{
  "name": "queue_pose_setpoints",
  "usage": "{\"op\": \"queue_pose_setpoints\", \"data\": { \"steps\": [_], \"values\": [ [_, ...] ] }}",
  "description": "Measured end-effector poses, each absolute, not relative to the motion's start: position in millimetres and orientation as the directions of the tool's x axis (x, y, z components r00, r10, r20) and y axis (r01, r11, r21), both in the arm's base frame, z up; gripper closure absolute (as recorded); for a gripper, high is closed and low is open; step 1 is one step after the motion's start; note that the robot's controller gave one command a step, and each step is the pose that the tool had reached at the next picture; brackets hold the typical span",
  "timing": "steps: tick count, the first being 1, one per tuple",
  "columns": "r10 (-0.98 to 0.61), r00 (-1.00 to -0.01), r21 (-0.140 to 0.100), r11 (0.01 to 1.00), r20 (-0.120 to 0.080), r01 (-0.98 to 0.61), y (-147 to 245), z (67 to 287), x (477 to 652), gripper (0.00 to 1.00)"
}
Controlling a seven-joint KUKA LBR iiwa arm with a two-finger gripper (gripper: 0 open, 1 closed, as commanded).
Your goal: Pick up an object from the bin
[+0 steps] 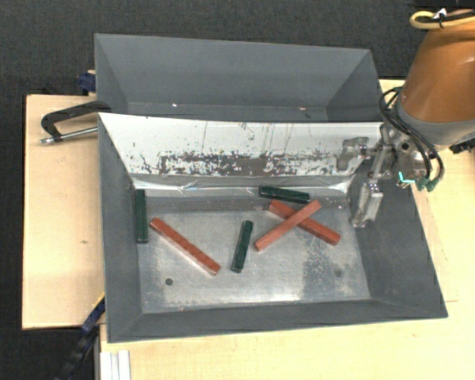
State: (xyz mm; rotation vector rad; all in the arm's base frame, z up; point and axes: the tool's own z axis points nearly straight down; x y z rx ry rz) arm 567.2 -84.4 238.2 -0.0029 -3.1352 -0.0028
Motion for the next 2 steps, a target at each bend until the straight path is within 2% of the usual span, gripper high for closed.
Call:
{"op": "queue_pose_setpoints", "data": {
  "steps": [1, 2],
  "values": [
    [0.0, -1.0, 0.0, 1.0, -0.002, 0.0, -84, 243, 568.7, 0.0],
    [-0.065, -0.998, 0.0, 0.998, -0.007, -0.065, -77, 193, 571.3, 0.0]
  ]
}}
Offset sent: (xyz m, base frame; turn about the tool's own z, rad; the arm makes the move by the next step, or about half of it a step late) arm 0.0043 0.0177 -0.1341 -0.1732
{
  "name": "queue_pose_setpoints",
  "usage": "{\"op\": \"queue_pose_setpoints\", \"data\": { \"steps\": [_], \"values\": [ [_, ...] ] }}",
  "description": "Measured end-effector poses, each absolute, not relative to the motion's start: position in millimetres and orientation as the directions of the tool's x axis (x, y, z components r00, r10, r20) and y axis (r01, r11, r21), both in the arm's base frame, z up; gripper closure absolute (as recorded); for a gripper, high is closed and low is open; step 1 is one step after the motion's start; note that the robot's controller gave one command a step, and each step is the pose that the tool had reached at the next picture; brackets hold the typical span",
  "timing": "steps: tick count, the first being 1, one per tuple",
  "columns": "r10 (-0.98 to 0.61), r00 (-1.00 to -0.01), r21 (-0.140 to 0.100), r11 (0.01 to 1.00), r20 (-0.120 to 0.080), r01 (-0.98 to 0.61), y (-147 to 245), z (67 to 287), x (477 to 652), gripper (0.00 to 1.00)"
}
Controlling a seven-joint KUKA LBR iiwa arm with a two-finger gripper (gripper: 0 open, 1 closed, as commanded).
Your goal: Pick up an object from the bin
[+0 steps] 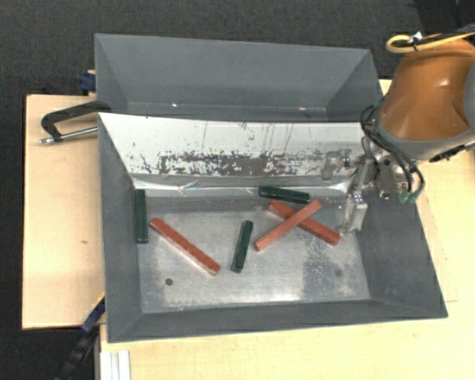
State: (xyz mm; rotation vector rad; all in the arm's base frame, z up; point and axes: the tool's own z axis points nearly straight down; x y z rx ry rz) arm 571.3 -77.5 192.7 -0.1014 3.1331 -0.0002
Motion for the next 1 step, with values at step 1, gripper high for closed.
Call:
{"op": "queue_pose_setpoints", "data": {
  "steps": [1],
  "values": [
    [0.041, -0.999, 0.001, 0.999, 0.0, 0.041, -67.1, 153.5, 580.9, 0.0]
  ]
}}
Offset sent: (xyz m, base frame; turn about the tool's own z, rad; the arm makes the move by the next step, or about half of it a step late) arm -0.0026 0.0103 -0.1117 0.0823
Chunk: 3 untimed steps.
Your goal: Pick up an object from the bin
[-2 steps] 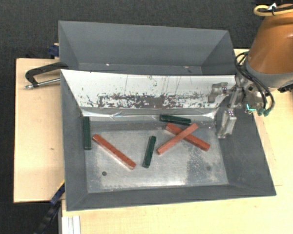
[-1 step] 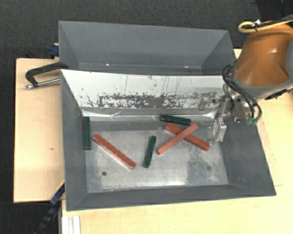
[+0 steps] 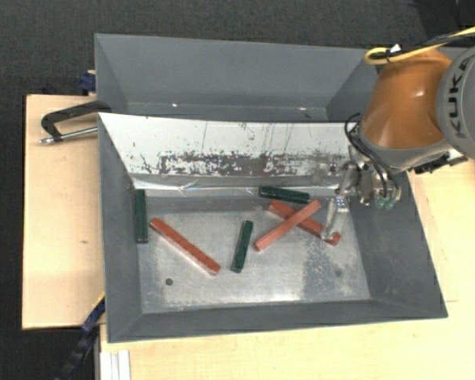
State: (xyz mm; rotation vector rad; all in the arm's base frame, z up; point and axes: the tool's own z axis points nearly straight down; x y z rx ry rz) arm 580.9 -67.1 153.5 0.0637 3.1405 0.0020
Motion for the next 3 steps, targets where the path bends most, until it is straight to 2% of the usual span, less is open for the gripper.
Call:
{"op": "queue_pose_setpoints", "data": {
  "steps": [1, 2, 3],
  "values": [
    [0.017, -1.0, 0.001, 1.0, -0.001, 0.017, -66.1, 81.7, 569.5, 1.0],
    [0.017, -1.0, 0.001, 1.0, -0.002, 0.017, -66.1, 82.0, 569.8, 0.0],
    [0.017, -1.0, 0.001, 1.0, -0.002, 0.017, -66.1, 81.7, 569.6, 1.0]
  ]
}}
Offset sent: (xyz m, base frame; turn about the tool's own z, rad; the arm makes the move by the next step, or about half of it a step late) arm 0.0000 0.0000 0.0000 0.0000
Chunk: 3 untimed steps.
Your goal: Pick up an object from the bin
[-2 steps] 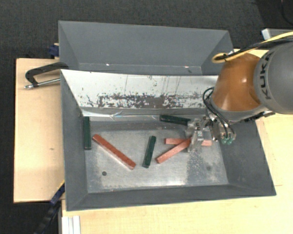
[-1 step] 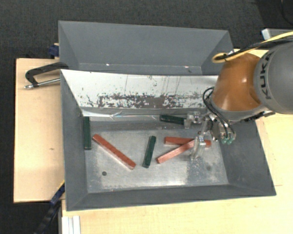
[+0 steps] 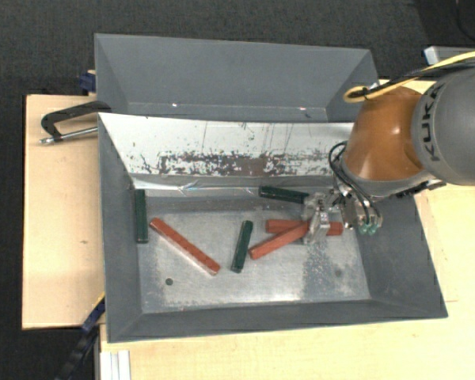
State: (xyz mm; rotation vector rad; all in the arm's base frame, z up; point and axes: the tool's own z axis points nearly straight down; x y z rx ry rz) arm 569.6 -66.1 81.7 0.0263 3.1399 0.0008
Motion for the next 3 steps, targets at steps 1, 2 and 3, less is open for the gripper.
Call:
{"op": "queue_pose_setpoints", "data": {
  "steps": [1, 2, 3],
  "values": [
    [0.017, -1.0, 0.001, 1.0, -0.001, 0.017, -66, 82, 569.6, 1.0],
    [-0.031, -1.0, 0.0, 1.0, -0.002, -0.031, -64, 79, 564.6, 1.0],
    [-0.233, -0.972, -0.002, 0.972, -0.008, -0.233, -39, 73, 571.4, 1.0]
  ]
}}
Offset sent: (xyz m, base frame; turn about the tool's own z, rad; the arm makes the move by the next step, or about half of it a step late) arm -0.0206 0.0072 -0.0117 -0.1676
